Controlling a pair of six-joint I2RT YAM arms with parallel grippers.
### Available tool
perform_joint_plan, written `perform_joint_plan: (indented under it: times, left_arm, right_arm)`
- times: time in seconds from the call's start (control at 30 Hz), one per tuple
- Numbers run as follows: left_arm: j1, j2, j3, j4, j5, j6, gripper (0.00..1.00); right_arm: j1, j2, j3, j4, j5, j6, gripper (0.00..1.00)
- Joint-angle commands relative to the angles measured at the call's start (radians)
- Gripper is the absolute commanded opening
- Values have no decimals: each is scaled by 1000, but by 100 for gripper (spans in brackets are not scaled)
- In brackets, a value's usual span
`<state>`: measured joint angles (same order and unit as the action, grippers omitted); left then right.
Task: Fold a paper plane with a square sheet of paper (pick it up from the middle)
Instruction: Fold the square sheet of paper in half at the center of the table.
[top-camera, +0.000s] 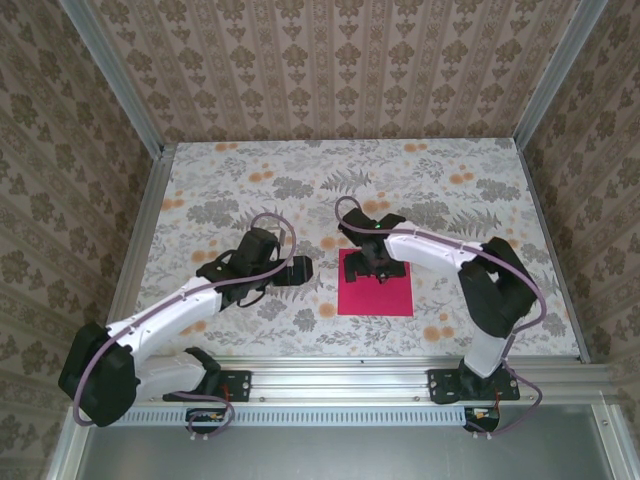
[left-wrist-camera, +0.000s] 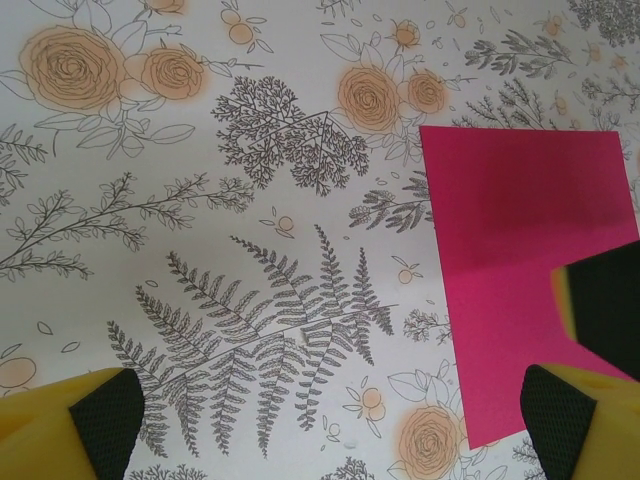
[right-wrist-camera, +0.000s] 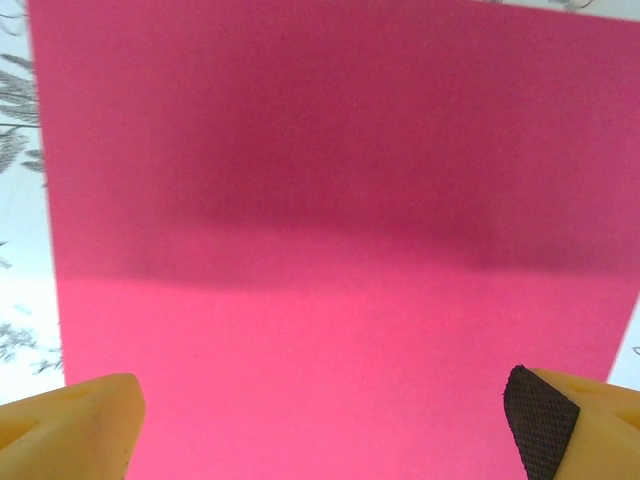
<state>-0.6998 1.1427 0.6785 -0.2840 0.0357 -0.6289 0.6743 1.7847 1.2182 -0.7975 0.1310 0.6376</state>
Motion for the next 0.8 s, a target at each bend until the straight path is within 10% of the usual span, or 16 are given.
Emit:
perform_joint_plan:
  times: [0.0,0.77]
  left_arm:
    - [3,-39,5,-15,-30,-8,100]
    - [8,-75,-8,-9,-29,17,100]
  right_arm:
    - [1,43,39,-58,21,46,96]
    - [-1,186,-71,59,-74,65,91]
